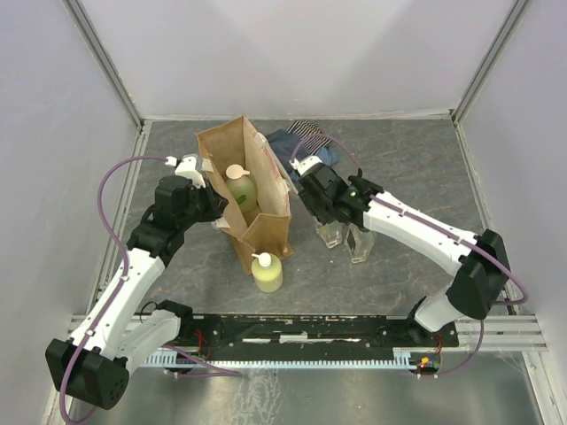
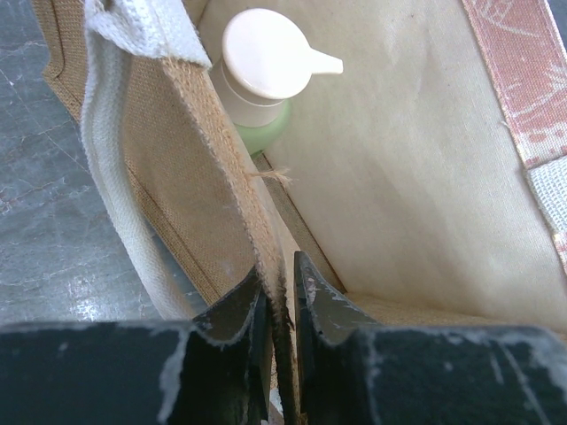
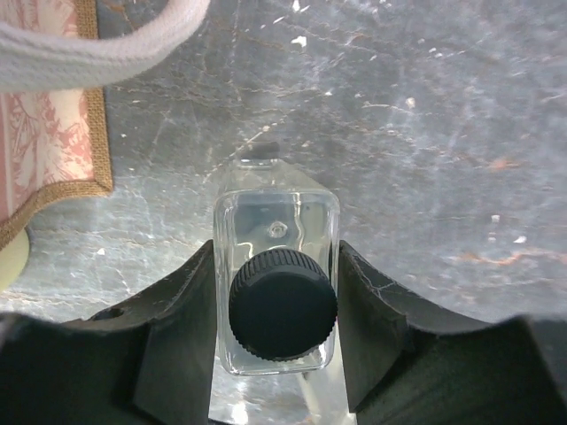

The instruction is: Place the personal care products into the canvas bag

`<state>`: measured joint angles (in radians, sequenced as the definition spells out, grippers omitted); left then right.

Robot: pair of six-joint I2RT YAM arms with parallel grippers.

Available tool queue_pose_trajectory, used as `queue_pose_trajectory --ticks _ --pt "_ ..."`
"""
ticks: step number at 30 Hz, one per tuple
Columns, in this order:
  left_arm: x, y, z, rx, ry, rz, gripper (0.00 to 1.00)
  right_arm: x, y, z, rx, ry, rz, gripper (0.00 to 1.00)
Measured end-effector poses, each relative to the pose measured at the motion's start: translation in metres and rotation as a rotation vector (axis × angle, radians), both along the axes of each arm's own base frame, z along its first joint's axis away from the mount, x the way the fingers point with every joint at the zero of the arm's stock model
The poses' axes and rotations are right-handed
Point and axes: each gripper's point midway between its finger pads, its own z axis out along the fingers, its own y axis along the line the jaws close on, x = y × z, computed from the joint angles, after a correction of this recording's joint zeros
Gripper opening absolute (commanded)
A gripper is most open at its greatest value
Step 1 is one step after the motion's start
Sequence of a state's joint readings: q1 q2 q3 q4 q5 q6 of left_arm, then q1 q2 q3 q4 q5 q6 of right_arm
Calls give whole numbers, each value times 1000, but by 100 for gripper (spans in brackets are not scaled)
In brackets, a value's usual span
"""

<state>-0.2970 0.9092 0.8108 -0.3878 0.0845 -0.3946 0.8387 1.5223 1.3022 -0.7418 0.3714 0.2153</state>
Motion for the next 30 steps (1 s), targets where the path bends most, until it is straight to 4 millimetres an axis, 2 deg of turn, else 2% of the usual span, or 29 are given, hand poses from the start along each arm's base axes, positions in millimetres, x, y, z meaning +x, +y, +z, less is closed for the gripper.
queue_pose_trajectory --ticks 1,4,9,12,15,18,21,30 --pt "0 0 0 0 0 0 21 1 -2 6 -17 -1 5 0" --pt "0 0 0 0 -1 0 21 10 -1 46 -31 -57 31 0" --pt "0 0 0 0 0 0 21 32 23 155 121 -262 110 0" --pt "0 0 0 0 0 1 21 34 39 205 221 -358 185 0" --pt "0 0 0 0 0 1 21 30 53 231 278 -408 276 0" --pt "0 0 0 0 -1 1 21 22 69 240 310 -416 373 0" --pt "0 0 0 0 0 1 21 16 87 240 338 -402 457 0" --pt "0 0 -1 2 3 2 21 11 142 210 356 -338 634 0"
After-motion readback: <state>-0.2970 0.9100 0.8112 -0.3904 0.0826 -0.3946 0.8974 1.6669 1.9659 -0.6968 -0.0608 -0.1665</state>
